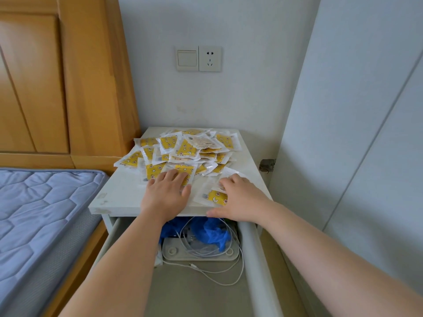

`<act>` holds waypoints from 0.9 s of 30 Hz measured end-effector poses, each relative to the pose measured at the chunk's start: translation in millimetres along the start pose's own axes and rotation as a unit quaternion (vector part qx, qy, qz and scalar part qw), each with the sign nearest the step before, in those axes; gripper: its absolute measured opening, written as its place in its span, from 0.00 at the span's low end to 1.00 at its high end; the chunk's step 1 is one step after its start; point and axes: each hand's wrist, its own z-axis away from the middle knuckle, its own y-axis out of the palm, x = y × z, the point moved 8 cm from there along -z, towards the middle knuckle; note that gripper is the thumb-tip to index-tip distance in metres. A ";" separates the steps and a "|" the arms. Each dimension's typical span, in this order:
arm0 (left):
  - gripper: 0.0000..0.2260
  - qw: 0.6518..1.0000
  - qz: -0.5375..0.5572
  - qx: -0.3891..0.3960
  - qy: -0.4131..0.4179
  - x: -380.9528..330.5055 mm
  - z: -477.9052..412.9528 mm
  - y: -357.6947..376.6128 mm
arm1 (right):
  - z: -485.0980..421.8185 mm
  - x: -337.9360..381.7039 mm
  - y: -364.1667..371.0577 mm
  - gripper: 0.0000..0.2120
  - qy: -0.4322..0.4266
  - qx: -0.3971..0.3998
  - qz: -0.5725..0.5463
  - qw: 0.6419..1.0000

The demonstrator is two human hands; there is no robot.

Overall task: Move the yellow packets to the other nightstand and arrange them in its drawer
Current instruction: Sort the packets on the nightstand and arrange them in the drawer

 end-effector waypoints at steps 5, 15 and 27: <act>0.21 0.999 0.043 -0.017 -0.023 4.9 -0.3 -1.5 | 4.5 20.2 -3.3 0.24 -0.037 -0.059 0.043 0.997; 0.29 0.990 0.019 0.026 -0.139 20.8 -3.7 6.8 | 27.2 0.5 -41.4 0.26 -0.012 -0.337 -0.065 0.939; 0.36 0.985 0.040 -0.016 -0.168 22.1 -0.1 -3.6 | -9.1 -31.6 -6.2 0.26 0.086 -0.289 -0.155 0.941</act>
